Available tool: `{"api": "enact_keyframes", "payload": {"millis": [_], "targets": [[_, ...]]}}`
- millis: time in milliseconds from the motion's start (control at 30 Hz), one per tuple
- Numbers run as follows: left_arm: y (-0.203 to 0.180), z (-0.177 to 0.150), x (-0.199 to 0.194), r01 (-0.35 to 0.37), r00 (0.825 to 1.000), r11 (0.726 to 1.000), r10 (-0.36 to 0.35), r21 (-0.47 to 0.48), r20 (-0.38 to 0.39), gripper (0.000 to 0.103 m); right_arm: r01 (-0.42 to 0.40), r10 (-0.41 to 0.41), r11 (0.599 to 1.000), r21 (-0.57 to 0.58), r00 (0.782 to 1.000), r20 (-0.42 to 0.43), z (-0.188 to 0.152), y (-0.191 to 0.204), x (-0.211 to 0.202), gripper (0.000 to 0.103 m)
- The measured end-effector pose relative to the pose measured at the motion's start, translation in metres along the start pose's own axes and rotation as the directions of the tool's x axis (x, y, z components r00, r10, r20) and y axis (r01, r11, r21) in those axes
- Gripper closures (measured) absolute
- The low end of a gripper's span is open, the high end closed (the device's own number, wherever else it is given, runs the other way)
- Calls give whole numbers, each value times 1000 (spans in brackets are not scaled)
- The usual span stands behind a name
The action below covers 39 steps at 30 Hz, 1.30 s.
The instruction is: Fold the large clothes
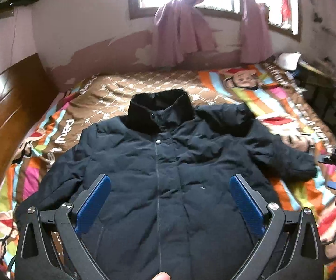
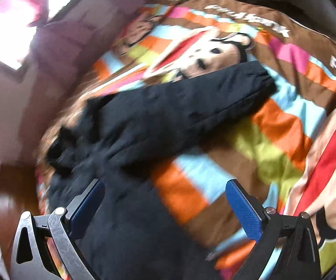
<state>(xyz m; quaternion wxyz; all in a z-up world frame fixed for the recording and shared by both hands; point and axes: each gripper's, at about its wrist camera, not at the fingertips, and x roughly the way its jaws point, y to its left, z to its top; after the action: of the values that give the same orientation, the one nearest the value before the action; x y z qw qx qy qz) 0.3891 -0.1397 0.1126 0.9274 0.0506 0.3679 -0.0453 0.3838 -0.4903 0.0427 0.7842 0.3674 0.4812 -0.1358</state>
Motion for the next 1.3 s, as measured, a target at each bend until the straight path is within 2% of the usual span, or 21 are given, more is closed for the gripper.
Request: {"api": "enact_keyframes", "payload": {"millis": [67,167,367,500,600,667,767,833,900,967,1000,1067,1100,1133,1200,1267,1300], "targets": [[-8,3,13,28,1000,999,-28,-18,-12,3,32,-34,998,50,998,49,14,-23,15,0],[-19,6,36,46,999,997,-48,-66,-22,3,83,-88,995,62,992,92,28,-55,31,0],[-37,-1,74,85,996,985,-88,-149,-14,3,-46,37,990,132,997,71,55,-123,79,0],[-58,-9,103,87,995,993,-91,-83,-48,3,-22,14,976,217,999,37,58,-153,82,0],[-75,-13,126,79,997,997,-79,-10,-14,3,6,-9,995,95,999,33,72,-144,74,0],[-82,-14,140,140,990,990,-140,8,-4,3,35,-36,999,24,999,36,79,-138,77,0],[-88,-15,151,209,978,978,-209,10,0,3,-3,2,999,35,999,37,82,-142,96,0],[-94,-13,160,214,977,977,-214,12,1,3,-62,58,993,97,998,36,80,-151,113,0],[-100,-11,175,194,981,981,-194,9,-2,3,-73,69,986,153,997,32,78,-162,130,7],[-106,-9,188,192,981,981,-192,9,-12,3,-72,66,977,201,997,36,79,-172,142,23],[-111,-8,197,205,978,979,-204,16,-28,3,-75,65,969,237,997,50,80,-178,147,24],[-118,-6,212,284,956,959,-281,22,-81,3,-120,97,945,304,991,91,85,-188,154,25],[-121,-5,219,319,943,948,-316,15,-102,3,-158,121,928,337,984,128,90,-193,156,29],[-125,-5,225,325,940,946,-321,15,-117,3,-176,130,918,356,980,150,94,-196,156,33],[-132,-5,237,322,937,946,-316,20,-151,3,-194,131,902,387,974,185,100,-202,157,54],[-137,-8,249,285,941,958,-273,29,-199,3,-171,101,893,416,978,185,106,-209,160,72],[-138,-8,252,277,941,960,-264,34,-210,3,-176,104,889,424,977,188,106,-211,159,76]]}}
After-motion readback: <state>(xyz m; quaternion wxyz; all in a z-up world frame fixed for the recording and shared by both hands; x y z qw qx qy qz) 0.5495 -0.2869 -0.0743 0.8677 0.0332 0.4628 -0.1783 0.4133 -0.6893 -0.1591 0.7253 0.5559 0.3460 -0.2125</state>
